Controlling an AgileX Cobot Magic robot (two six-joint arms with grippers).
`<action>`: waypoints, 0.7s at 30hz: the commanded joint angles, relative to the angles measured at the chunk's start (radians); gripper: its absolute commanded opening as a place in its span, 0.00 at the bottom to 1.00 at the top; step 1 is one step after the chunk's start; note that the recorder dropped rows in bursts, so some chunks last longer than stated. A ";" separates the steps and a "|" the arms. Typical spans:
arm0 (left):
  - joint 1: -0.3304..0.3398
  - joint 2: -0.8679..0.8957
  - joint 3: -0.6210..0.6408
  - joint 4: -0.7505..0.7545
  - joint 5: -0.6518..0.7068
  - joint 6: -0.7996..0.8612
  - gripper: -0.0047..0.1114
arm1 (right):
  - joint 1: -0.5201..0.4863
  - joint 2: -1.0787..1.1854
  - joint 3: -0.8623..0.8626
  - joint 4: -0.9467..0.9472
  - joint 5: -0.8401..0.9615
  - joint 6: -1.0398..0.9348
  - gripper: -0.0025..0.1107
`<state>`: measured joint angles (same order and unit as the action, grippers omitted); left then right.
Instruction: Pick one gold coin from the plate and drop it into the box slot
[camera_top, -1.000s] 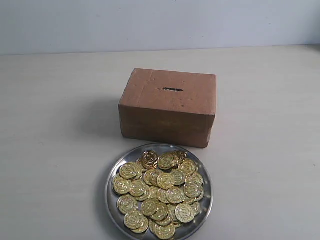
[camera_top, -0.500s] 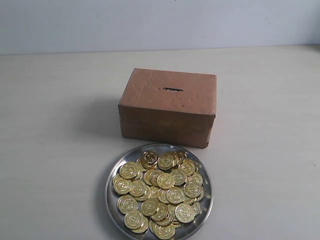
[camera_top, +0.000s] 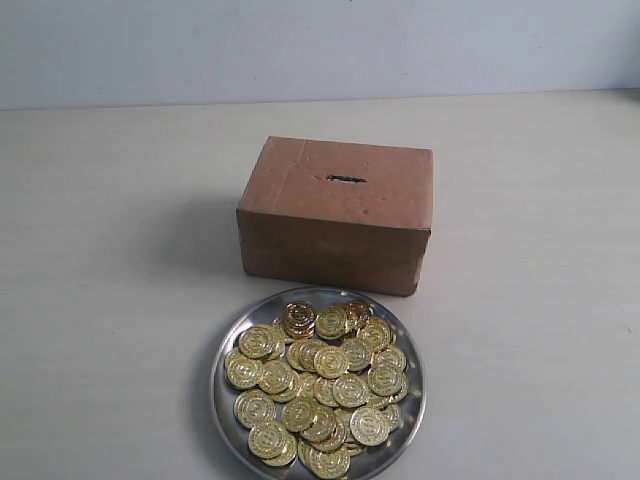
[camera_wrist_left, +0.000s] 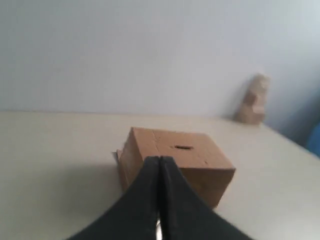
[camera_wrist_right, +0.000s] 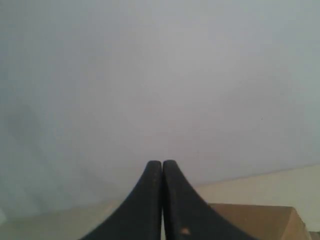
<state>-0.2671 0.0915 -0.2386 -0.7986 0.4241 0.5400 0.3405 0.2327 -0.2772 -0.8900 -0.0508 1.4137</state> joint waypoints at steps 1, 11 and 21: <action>-0.059 0.093 -0.098 -0.081 0.180 0.573 0.04 | 0.135 0.281 -0.097 -0.220 0.000 0.021 0.02; -0.063 0.186 -0.067 -0.080 0.049 0.882 0.04 | 0.265 0.825 -0.295 -0.444 -0.007 0.026 0.02; -0.063 0.097 0.052 -0.080 -0.060 0.903 0.04 | 0.265 0.904 -0.601 -0.523 0.147 -0.039 0.02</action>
<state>-0.3240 0.2190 -0.2111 -0.8712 0.3930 1.4389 0.6038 1.1415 -0.7881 -1.4017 0.0071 1.4306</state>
